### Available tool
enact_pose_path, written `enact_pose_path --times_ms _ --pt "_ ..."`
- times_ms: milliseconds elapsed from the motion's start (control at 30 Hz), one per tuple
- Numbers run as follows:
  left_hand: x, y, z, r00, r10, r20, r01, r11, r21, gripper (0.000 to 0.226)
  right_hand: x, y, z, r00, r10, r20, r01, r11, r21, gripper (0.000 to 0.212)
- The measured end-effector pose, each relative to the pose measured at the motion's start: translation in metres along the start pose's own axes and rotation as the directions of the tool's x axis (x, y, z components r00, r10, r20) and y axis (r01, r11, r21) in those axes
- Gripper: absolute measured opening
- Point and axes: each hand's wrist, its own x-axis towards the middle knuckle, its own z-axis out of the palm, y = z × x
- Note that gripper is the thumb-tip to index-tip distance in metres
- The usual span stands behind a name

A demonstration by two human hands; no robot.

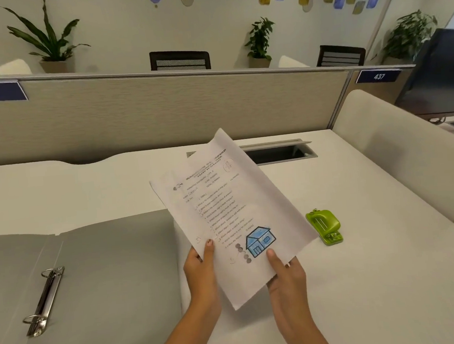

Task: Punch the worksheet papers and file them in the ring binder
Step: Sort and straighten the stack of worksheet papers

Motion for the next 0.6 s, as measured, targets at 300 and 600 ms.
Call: enact_pose_path --times_ms 300,600 --pt "0.012 0.014 -0.005 0.998 0.043 -0.046 -0.043 0.999 0.003 0.038 0.021 -0.004 -0.002 0.972 -0.095 -0.215 0.035 0.963 -0.269 0.014" --pt "0.047 0.081 -0.026 0.821 0.524 -0.224 -0.412 0.817 0.403 0.048 0.051 -0.052 -0.024 0.992 -0.124 0.033 0.124 0.858 -0.498 0.021"
